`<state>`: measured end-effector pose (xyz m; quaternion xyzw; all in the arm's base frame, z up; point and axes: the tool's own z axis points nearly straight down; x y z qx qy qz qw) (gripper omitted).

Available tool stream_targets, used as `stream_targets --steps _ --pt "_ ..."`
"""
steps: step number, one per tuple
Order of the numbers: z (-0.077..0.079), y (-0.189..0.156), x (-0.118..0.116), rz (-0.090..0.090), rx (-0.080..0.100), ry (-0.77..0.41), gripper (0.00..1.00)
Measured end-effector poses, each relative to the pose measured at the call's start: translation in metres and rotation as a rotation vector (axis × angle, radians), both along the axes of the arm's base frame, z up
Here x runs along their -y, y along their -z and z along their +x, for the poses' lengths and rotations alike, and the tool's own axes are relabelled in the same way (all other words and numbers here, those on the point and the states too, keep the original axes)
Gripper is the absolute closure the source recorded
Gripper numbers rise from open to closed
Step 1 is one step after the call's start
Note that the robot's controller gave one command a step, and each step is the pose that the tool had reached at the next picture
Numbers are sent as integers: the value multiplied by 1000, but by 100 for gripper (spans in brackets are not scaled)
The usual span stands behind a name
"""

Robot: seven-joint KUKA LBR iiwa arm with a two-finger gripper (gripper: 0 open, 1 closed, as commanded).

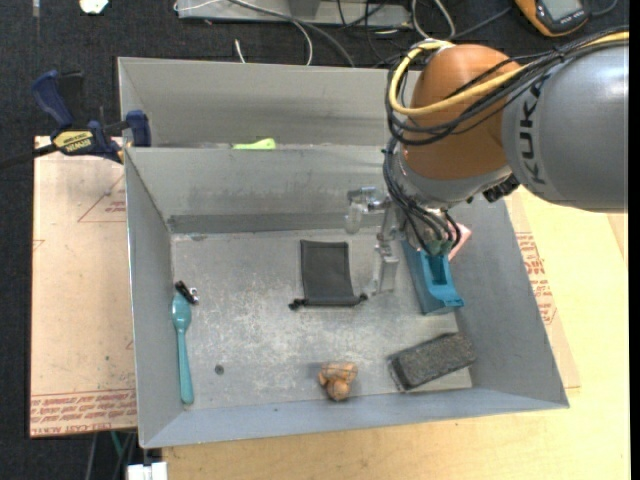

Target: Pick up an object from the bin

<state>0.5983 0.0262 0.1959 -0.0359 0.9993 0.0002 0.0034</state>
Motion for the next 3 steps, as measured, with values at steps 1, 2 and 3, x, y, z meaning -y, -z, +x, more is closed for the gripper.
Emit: stream_targets --steps 1,2,3 --pt "-1 62 -10 -1 6 -192 0" --pt "-9 119 -3 1 4 -165 0" --pt "-12 137 -2 1 1 -138 0"
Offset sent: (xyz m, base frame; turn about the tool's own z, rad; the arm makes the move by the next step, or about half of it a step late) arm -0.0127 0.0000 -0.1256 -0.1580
